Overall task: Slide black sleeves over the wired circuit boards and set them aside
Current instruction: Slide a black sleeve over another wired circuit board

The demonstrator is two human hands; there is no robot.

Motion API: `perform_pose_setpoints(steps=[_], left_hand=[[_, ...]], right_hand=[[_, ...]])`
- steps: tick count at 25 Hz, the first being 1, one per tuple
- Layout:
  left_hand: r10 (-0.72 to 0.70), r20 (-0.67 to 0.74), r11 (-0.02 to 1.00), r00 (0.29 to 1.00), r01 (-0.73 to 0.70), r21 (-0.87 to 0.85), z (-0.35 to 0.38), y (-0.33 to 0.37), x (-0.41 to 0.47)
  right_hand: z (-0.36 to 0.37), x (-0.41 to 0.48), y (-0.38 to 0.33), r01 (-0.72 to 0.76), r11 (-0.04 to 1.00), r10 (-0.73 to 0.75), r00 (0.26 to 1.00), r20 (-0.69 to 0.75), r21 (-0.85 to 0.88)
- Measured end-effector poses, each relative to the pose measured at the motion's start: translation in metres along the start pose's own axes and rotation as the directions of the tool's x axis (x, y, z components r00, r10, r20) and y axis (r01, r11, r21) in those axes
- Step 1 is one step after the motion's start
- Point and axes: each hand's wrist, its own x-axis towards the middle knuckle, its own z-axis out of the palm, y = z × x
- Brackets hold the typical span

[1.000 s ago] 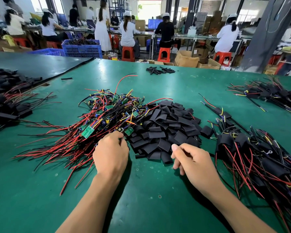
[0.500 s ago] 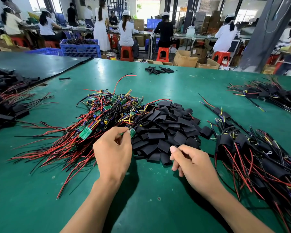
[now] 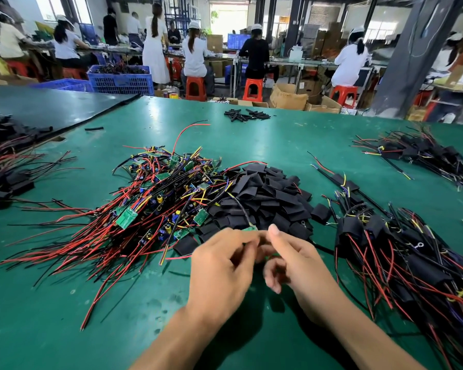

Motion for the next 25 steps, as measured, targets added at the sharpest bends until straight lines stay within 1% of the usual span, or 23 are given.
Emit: perform_pose_setpoints(steps=[2, 8, 12, 13, 15, 17, 19, 20, 22, 24, 25], left_hand=[[0.049, 0.075, 0.999, 0.996, -0.051, 0.019, 0.002, 0.0, -0.003], [0.096, 0.236, 0.994, 0.967, -0.106, 0.029, 0.001, 0.011, -0.006], [-0.023, 0.347, 1.0, 0.938, 0.017, 0.021, -0.002, 0.018, -0.009], [-0.003, 0.365, 1.0, 0.931, -0.009, 0.03, -0.002, 0.018, -0.01], [0.073, 0.398, 0.991, 0.914, -0.111, 0.071, -0.003, 0.018, -0.011], [0.09, 0.433, 0.982, 0.897, -0.152, 0.112, -0.003, 0.018, -0.01], [0.076, 0.436, 0.983, 0.897, -0.141, 0.12, -0.002, 0.015, -0.009], [0.038, 0.424, 0.992, 0.905, -0.084, 0.091, -0.002, 0.013, -0.008], [-0.079, 0.36, 0.997, 0.93, 0.074, 0.029, -0.001, 0.008, -0.007], [-0.177, 0.292, 0.982, 0.94, 0.189, -0.013, -0.001, 0.006, -0.004], [-0.202, 0.279, 0.976, 0.939, 0.218, -0.028, -0.001, 0.005, -0.003]], right_hand=[[-0.001, 0.0, 0.002, -0.02, 0.999, 0.019, 1.0, 0.023, 0.046], [-0.01, 0.001, 0.002, -0.054, 0.975, 0.052, 0.999, 0.018, 0.214], [-0.015, 0.002, -0.006, -0.045, 0.954, 0.044, 0.999, 0.012, 0.298], [-0.016, 0.003, -0.008, -0.04, 0.949, 0.043, 0.999, -0.002, 0.312], [-0.019, 0.003, -0.01, -0.034, 0.943, 0.043, 0.999, -0.018, 0.332], [-0.021, 0.004, -0.012, -0.022, 0.922, 0.029, 0.999, -0.014, 0.386], [-0.023, 0.005, -0.015, -0.038, 0.872, 0.041, 0.999, 0.006, 0.488], [-0.024, 0.005, -0.017, -0.074, 0.832, 0.065, 0.997, 0.037, 0.55], [-0.029, 0.005, -0.02, -0.168, 0.734, 0.107, 0.985, 0.132, 0.658], [-0.034, 0.004, -0.023, -0.261, 0.605, 0.13, 0.965, 0.23, 0.753], [-0.035, 0.002, -0.023, -0.331, 0.518, 0.137, 0.942, 0.305, 0.789]])
